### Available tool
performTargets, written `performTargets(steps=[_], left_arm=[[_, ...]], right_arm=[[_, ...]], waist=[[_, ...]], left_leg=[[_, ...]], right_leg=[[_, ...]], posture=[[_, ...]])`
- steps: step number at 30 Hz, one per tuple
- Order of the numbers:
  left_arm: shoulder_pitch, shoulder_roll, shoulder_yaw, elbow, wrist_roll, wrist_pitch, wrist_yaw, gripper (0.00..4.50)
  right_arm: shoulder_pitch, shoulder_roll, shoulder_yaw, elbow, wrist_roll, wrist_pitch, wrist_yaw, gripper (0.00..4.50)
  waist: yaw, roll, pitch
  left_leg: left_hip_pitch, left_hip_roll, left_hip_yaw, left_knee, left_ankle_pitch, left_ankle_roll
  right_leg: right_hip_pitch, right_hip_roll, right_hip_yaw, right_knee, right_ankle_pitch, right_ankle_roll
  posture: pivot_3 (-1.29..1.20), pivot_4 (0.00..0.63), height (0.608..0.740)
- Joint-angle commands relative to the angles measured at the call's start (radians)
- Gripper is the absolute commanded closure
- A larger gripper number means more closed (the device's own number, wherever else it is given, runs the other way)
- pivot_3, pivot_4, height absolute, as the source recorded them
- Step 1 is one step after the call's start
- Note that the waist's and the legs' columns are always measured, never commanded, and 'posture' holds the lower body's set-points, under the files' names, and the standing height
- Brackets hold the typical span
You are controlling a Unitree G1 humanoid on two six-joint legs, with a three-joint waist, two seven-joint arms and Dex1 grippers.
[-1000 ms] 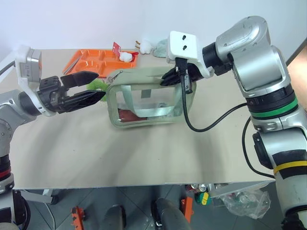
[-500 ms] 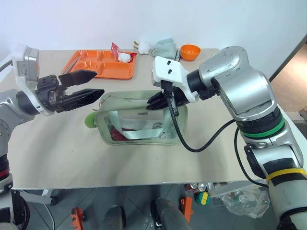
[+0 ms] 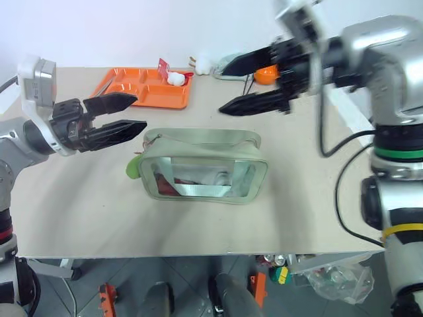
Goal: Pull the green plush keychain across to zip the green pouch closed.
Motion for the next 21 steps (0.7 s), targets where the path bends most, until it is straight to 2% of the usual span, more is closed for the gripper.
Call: performTargets(steps=[1, 5, 11, 17, 21], left_arm=[[-0.027, 0.005, -0.009, -0.003, -0.008, 0.009, -0.025, 0.0], [-0.022, 0.011, -0.061, -0.016, 0.029, 0.001, -0.068, 0.0], [-0.079, -0.002, -0.106, 0.029, 0.055, -0.004, -0.112, 0.0], [-0.123, -0.026, -0.139, 0.049, 0.069, 0.003, -0.147, 0.0], [-0.136, -0.037, -0.161, 0.033, 0.065, 0.02, -0.165, 0.0]], right_arm=[[0.16, -0.142, -0.04, -0.078, 0.013, -0.112, 0.102, 0.02], [0.316, -0.231, -0.084, -0.154, 0.029, -0.109, 0.044, 0.02], [0.472, -0.248, -0.165, -0.328, 0.137, 0.017, -0.062, 0.02], [0.51, -0.238, -0.184, -0.424, 0.246, 0.119, -0.14, 0.02], [0.546, -0.217, -0.127, -0.436, 0.211, 0.088, -0.219, 0.02]], waist=[[0.003, 0.0, 0.0], [0.002, 0.002, 0.001], [0.001, 0.001, 0.001], [0.001, 0.001, 0.001], [0.003, 0.001, 0.001]], left_leg=[[0.0, 0.0, 0.0, 0.0, -0.001, 0.001], [0.001, -0.001, 0.005, 0.001, -0.002, 0.002], [0.003, 0.002, 0.004, 0.001, -0.001, 0.002], [0.003, 0.002, 0.005, 0.001, -0.001, 0.002], [0.003, 0.001, 0.005, 0.002, -0.001, 0.002]], right_leg=[[0.001, 0.0, 0.0, -0.001, 0.0, 0.0], [-0.001, -0.001, 0.005, 0.0, 0.0, 0.002], [-0.001, 0.004, 0.005, 0.003, 0.001, -0.001], [-0.001, 0.004, 0.006, 0.003, 0.002, 0.0], [0.0, 0.003, 0.006, 0.002, 0.002, 0.0]], posture=[[0.0, 0.15, 0.74], [0.0, 0.15, 0.74], [0.0, 0.15, 0.74], [0.0, 0.15, 0.74], [0.0, 0.15, 0.74]])
